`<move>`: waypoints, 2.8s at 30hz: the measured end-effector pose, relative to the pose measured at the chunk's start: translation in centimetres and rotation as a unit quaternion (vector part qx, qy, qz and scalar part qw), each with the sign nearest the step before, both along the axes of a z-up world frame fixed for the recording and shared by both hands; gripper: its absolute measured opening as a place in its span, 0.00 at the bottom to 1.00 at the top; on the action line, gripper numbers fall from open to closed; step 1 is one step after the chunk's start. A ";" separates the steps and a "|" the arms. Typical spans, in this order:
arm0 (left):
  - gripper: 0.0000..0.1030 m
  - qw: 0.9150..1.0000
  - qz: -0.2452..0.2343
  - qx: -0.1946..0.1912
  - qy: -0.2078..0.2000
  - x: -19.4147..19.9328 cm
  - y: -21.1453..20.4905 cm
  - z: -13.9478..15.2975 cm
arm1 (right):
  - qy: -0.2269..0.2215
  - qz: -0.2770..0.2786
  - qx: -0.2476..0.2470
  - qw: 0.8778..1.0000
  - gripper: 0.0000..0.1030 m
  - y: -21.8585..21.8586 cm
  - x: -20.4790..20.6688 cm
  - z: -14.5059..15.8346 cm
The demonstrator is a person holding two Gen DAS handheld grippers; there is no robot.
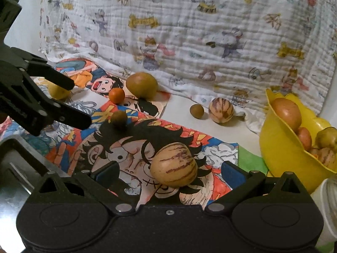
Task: Organize fruits
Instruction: 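Move the left tool to a striped pepino while the right tool reaches an orange, then close the left tool on the pepino while the right tool grasps the orange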
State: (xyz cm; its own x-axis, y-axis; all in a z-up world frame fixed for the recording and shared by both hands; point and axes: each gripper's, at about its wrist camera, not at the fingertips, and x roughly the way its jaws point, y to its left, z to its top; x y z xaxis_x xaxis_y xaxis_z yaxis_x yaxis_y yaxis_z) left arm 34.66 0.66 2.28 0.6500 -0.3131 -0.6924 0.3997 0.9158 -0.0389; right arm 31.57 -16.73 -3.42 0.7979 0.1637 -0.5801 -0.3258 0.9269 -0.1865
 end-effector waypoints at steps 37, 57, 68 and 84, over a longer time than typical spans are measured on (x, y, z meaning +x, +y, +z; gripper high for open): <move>0.99 0.995 -0.095 -0.039 0.010 1.6 -8.7 -2.4 | 0.122 0.152 -0.414 0.889 0.82 -4.0 0.5 -1.0; 0.80 0.995 -0.089 -0.047 0.024 2.8 -11.5 -3.7 | 0.211 0.136 -0.448 0.858 0.58 -4.8 5.7 -2.3; 0.56 0.994 -0.080 -0.065 0.034 3.5 -11.6 -3.9 | 0.205 0.127 -0.436 0.867 0.34 -5.2 5.6 -2.7; 0.55 0.993 -0.067 -0.084 0.038 2.3 -10.3 -3.0 | 0.118 0.137 -0.371 0.911 0.33 -3.3 2.2 0.0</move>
State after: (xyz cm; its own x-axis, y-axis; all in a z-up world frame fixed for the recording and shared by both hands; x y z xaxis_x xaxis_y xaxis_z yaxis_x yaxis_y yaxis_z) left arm 36.96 -9.61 -0.73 0.5422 -0.5096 -0.6681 0.5083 0.8321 -0.2221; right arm 33.77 -20.00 -3.46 0.6246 -0.1682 -0.7626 -0.6384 0.4525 -0.6227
